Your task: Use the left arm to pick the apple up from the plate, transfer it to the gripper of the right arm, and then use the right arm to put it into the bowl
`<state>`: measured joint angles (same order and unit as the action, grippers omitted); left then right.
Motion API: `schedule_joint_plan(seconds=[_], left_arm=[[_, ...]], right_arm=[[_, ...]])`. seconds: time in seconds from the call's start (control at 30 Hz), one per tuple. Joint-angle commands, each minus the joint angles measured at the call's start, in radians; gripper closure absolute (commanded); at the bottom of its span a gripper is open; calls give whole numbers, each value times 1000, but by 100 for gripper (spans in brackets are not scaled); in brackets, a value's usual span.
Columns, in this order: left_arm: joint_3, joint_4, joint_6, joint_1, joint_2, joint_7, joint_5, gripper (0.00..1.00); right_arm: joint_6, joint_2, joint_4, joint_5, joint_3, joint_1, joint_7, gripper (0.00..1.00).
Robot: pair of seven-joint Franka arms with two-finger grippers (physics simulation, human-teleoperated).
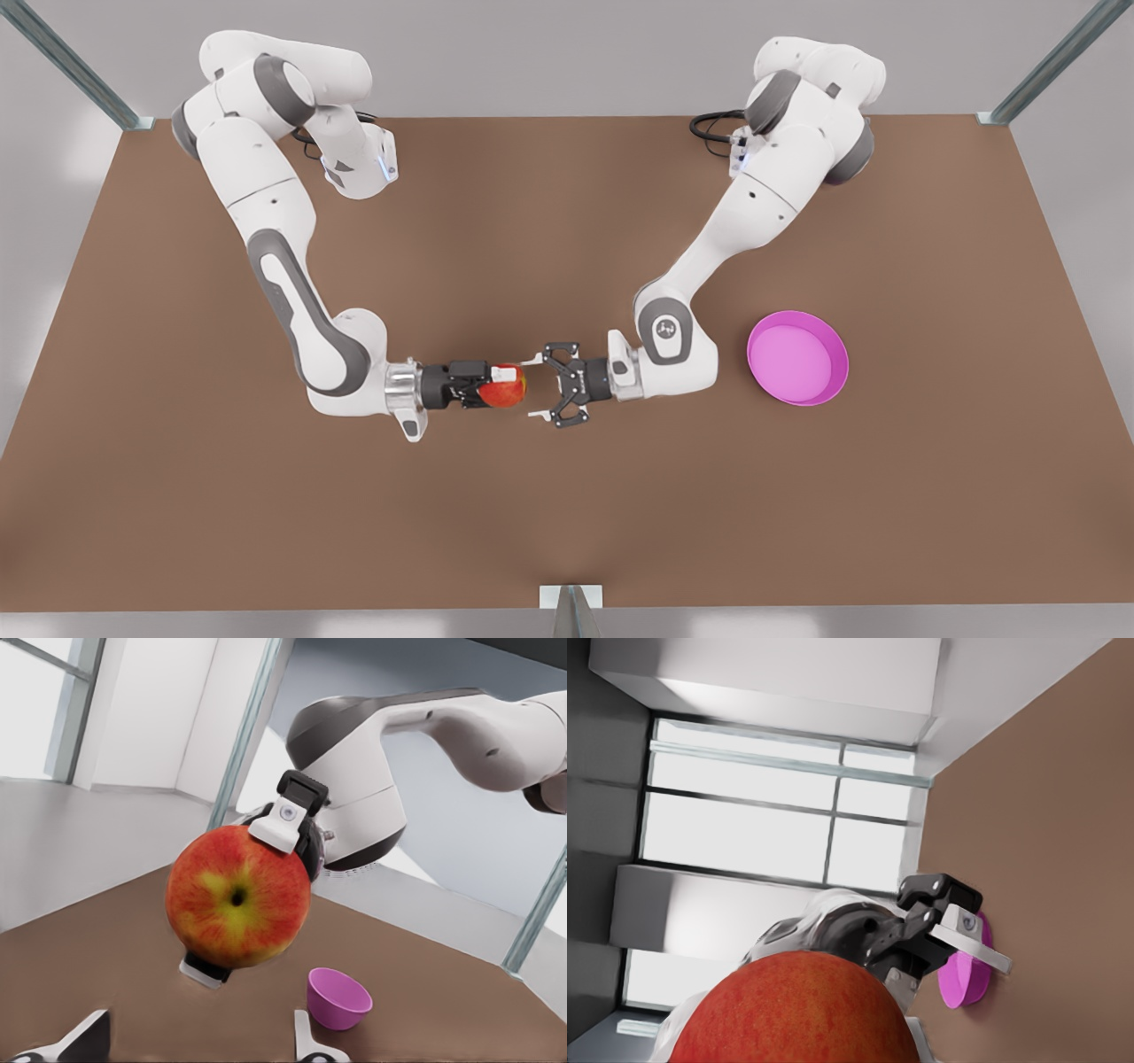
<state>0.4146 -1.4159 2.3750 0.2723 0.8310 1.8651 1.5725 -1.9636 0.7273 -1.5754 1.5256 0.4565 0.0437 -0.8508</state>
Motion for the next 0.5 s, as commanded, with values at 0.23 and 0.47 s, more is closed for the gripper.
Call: schedule_joint_plan(seconds=[0.23, 0.47], left_arm=[[-76, -341, -569, -404, -625, -960, -1302, 0], [-345, 146, -1021, -246, -704, -1848, -1600, 0]], right_arm=[[172, 1, -5, -154, 11, 156, 18, 27], [400, 7, 0, -352, 1, 383, 15, 27]])
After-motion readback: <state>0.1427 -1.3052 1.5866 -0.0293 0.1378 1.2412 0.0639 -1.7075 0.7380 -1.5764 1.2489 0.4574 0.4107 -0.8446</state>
